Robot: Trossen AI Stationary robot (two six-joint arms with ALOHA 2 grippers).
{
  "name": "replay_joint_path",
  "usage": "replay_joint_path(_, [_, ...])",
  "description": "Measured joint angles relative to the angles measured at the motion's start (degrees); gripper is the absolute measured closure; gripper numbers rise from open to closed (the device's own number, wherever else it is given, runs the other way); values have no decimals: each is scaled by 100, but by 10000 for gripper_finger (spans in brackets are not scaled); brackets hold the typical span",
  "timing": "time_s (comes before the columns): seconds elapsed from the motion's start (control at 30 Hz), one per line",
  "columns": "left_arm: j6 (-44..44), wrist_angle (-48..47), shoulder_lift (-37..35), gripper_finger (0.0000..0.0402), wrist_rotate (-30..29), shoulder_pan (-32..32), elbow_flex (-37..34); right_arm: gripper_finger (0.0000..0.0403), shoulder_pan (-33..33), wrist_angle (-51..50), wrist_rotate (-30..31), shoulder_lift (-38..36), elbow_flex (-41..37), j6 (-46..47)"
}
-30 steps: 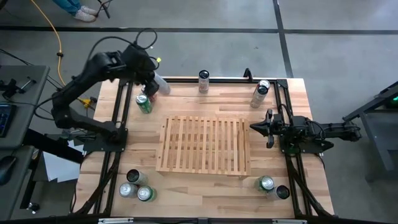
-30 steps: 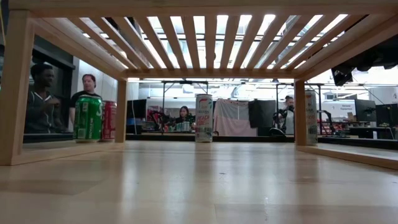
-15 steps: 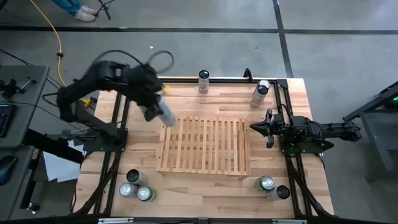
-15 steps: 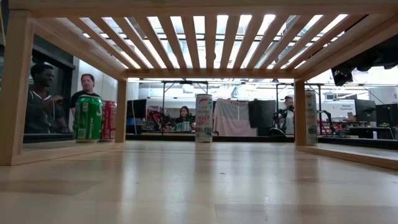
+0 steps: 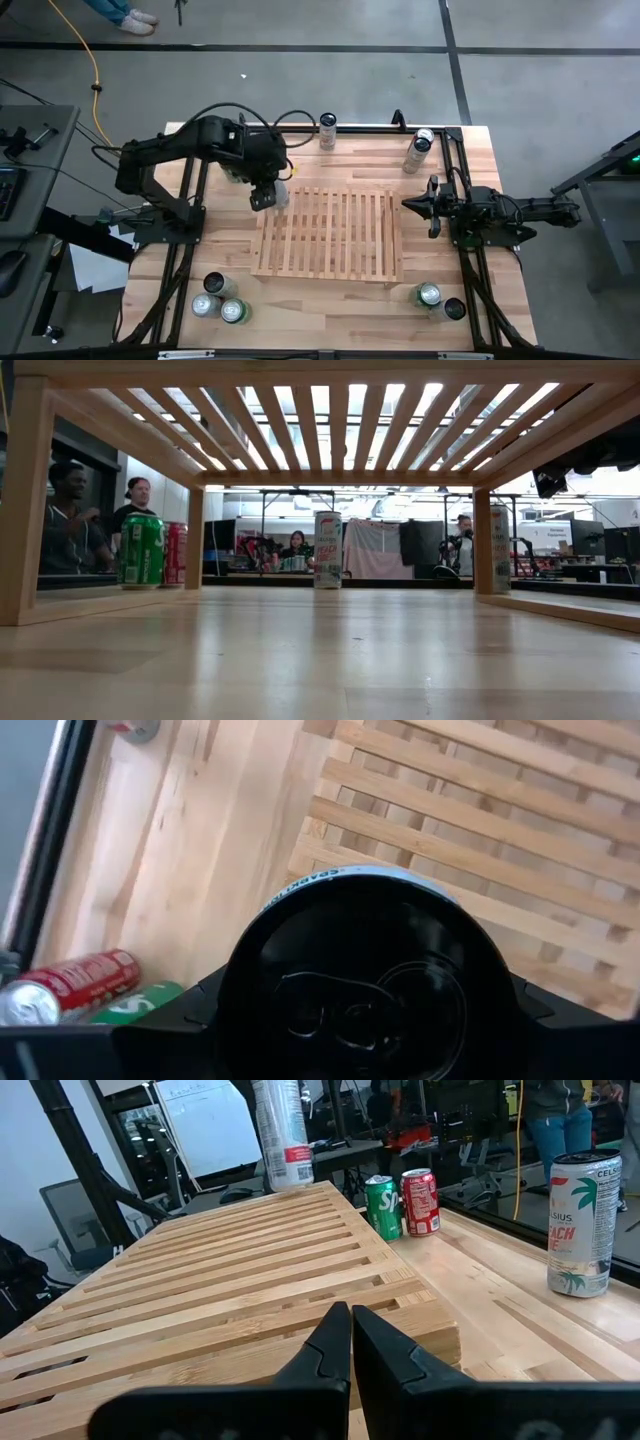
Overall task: Place canned beverage on shelf
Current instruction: Put the top left white pink soda can on the shelf
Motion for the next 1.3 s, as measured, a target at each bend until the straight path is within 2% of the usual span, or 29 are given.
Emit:
replay_joint_path(0.17, [260, -2, 18, 160, -73, -46, 0, 402, -1, 0, 0, 1, -1, -2])
replay_joint_path(0.37, [308, 16, 14, 79, -71, -45, 2, 402, -2, 0, 0, 2, 0, -2])
replay_joint_path(0.47, [313, 10, 14, 62, -63, -45, 2, 402, -1, 0, -1, 2, -1, 0])
replay_joint_path(0.9, [313, -10, 14, 59, -17, -42, 29, 402, -2, 0, -1, 2, -1, 0])
replay_joint_path(1.03, [366, -6, 9, 59, 176, -38, 255, 402, -2, 0, 0, -1, -2, -2])
replay_joint_path(1.3, [398, -5, 7, 59, 185, -28, 911, 402, -2, 0, 0, -1, 0, 0])
